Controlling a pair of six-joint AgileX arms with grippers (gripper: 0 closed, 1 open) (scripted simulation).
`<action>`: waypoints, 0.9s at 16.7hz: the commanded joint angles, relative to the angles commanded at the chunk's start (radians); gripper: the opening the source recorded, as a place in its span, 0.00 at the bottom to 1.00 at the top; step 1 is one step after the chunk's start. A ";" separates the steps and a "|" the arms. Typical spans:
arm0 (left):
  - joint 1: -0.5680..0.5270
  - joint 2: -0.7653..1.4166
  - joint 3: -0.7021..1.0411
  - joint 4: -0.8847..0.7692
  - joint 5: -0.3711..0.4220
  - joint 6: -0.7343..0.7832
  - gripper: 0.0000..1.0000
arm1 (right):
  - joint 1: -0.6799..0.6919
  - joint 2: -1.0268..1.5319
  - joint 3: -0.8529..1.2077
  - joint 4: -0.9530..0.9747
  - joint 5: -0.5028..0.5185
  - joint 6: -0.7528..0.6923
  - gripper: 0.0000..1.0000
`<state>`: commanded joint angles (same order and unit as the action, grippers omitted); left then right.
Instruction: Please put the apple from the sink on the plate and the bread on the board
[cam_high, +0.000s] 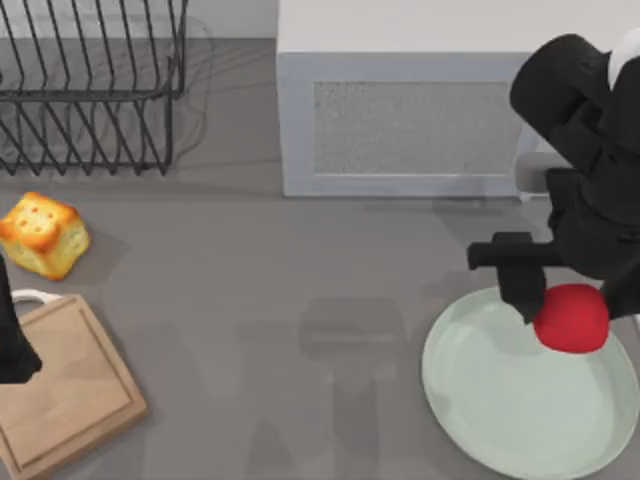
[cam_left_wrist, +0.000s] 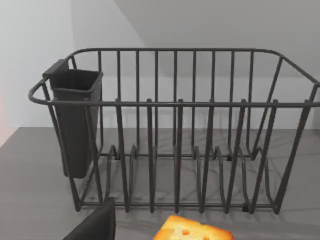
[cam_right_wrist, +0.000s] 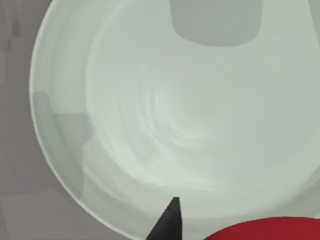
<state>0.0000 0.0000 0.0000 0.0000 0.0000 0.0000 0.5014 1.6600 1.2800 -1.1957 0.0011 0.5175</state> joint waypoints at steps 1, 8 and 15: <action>0.000 0.000 0.000 0.000 0.000 0.000 1.00 | 0.011 -0.004 0.000 0.000 -0.001 0.007 0.00; 0.000 0.000 0.000 0.000 0.000 0.000 1.00 | 0.014 -0.005 -0.001 0.000 -0.001 0.009 0.15; 0.000 0.000 0.000 0.000 0.000 0.000 1.00 | 0.014 -0.005 -0.001 0.000 -0.001 0.009 0.68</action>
<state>0.0000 0.0000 0.0000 0.0000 0.0000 0.0000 0.5154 1.6547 1.2794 -1.1954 0.0001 0.5267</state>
